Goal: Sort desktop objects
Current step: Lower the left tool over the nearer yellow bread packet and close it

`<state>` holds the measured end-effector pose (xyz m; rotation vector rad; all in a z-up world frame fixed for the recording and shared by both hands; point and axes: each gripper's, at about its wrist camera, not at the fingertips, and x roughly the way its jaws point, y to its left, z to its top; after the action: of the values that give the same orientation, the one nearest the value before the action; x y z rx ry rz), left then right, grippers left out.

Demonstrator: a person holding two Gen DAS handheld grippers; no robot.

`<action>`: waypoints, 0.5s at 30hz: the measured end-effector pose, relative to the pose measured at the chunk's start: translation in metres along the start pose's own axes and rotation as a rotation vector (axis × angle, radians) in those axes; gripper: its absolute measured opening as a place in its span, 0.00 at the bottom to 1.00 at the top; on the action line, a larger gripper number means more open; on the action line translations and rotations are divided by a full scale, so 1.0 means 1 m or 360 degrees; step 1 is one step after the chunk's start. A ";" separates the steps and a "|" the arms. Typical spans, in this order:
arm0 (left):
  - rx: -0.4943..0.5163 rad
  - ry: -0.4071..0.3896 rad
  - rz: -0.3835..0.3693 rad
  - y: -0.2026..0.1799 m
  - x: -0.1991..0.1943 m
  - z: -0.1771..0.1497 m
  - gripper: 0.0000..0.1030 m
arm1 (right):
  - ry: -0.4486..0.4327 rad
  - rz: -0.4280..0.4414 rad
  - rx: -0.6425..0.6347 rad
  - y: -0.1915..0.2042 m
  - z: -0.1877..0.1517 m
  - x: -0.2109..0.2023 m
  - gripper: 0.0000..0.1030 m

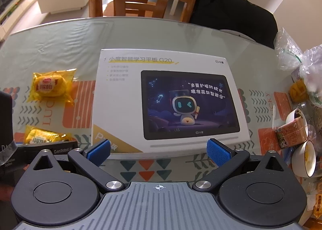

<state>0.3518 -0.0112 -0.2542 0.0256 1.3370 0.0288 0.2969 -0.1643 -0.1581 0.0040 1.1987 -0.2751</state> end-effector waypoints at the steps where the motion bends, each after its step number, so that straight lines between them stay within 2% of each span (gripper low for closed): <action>1: -0.0014 -0.0008 -0.0011 0.001 0.000 -0.001 1.00 | -0.0001 0.0002 0.0001 0.000 0.000 -0.001 1.00; 11: 0.0068 -0.0001 -0.0019 -0.007 -0.005 0.005 1.00 | -0.0012 0.0012 0.0003 0.001 -0.004 -0.008 1.00; 12: 0.0091 -0.0013 -0.0018 -0.007 -0.007 0.005 0.92 | -0.0013 0.0011 0.0005 0.001 -0.004 -0.009 1.00; 15: 0.0134 -0.0046 0.0005 -0.009 -0.016 0.002 0.85 | -0.0012 0.0008 0.0014 0.001 -0.005 -0.010 1.00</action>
<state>0.3504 -0.0208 -0.2388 0.0991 1.3089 -0.0253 0.2892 -0.1607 -0.1505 0.0133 1.1901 -0.2758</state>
